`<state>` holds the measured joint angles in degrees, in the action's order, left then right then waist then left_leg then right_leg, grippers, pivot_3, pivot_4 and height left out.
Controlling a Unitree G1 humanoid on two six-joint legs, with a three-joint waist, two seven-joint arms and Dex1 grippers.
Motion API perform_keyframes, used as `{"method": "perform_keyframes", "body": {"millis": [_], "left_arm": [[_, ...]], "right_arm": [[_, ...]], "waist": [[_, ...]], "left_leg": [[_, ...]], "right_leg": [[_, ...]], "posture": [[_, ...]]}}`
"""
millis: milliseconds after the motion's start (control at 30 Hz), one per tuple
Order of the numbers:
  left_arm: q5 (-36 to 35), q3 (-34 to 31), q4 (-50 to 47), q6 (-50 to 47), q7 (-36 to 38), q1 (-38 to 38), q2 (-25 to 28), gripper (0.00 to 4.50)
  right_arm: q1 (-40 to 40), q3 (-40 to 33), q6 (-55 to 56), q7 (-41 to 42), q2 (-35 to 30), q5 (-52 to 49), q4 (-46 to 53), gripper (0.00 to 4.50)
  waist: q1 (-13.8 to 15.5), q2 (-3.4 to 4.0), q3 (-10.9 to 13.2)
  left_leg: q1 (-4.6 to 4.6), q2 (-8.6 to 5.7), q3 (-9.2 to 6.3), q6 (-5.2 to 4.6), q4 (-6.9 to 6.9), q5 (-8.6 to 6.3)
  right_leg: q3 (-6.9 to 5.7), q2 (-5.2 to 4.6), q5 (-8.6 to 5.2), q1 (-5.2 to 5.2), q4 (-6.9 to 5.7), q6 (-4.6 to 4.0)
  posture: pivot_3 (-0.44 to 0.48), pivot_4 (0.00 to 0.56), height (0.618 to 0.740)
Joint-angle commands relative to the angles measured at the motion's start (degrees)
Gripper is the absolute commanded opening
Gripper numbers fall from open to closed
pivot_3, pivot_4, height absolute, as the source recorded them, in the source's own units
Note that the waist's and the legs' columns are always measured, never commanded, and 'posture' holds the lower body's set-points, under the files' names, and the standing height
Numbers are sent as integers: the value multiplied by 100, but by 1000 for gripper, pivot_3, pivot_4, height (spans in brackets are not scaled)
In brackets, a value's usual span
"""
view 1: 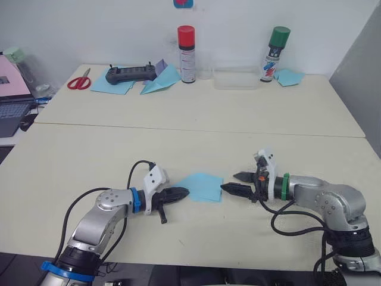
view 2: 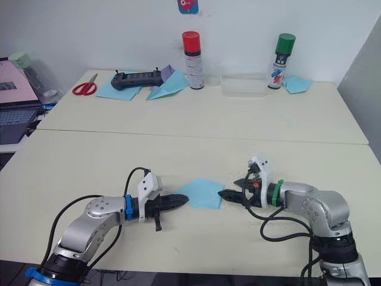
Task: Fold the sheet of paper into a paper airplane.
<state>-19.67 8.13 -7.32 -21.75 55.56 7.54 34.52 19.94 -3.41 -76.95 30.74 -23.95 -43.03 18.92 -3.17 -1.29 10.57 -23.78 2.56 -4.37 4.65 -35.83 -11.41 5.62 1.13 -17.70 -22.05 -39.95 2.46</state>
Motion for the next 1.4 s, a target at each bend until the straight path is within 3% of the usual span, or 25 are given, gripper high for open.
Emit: {"method": "perform_keyframes", "body": {"millis": [33, 233, 533, 667, 767, 900, 1200, 1233, 1400], "left_arm": [[115, 101, 46, -60, -38, -84, -13, 0], [100, 107, -69, -102, -61, -162, -23, 0], [117, 165, -61, -91, -87, -121, -46, 0], [124, 150, -49, -79, -59, -115, -1, 0], [125, 146, -50, -85, -40, -116, 28, 0], [133, 148, -39, -78, -39, -111, 35, 0], [130, 162, -104, -163, 22, -71, 90, 0], [129, 163, -106, -168, 29, -68, 95, 0], [134, 176, -104, -191, 87, -49, 134, 0]], "right_arm": [[192, -249, -695, -413, 331, -192, -44, 4477], [396, -672, -1376, -888, 1124, -156, -269, 4477], [801, -1334, -1410, -1191, 2140, -121, -1047, 4477], [819, -1215, -1206, -1086, 2158, -130, -1124, 4477], [677, -625, -638, -721, 1843, -11, -1047, 4477], [568, -187, -205, -433, 1573, 29, -1065, 3575], [341, 459, 865, -61, 1267, 394, -1118, 225], [346, 505, 907, -36, 1228, 423, -1146, 20], [383, 739, 1318, 117, 1065, 623, -1241, 20]], "waist": [[-6, 2, -1], [-12, 5, -9], [-29, 8, -12], [-44, 8, -12], [-57, 9, -12], [-58, 9, -12], [-60, 8, -12], [-62, 8, -12], [-60, 8, -12]], "left_leg": [[0, 0, 0, 0, 0, 0], [1, 1, 2, 0, 1, 0], [0, 3, 2, 0, 5, 0], [0, 3, 3, 0, 7, 0], [-1, 3, 5, 0, 9, 0], [-2, 3, 6, 0, 12, 0], [-6, 3, 8, 0, 13, 0], [-5, 3, 8, 0, 12, 0], [-4, 3, 8, 0, 11, 0]], "right_leg": [[0, 0, 0, 0, 0, 0], [2, 0, 0, 0, 1, 1], [2, 3, 0, -3, 1, 0], [3, 4, 0, -6, 2, 0], [4, 3, -1, -8, 4, 0], [5, 3, -1, -10, 6, -1], [7, 2, -1, -12, 10, 0], [7, 2, -1, -12, 10, 0], [8, 2, -1, -12, 10, 0]], "posture": [[0, 150, 740], [0, 150, 740], [0, 150, 740], [0, 150, 740], [0, 150, 740], [0, 150, 740], [0, 150, 740], [0, 150, 740], [0, 150, 740]]}}
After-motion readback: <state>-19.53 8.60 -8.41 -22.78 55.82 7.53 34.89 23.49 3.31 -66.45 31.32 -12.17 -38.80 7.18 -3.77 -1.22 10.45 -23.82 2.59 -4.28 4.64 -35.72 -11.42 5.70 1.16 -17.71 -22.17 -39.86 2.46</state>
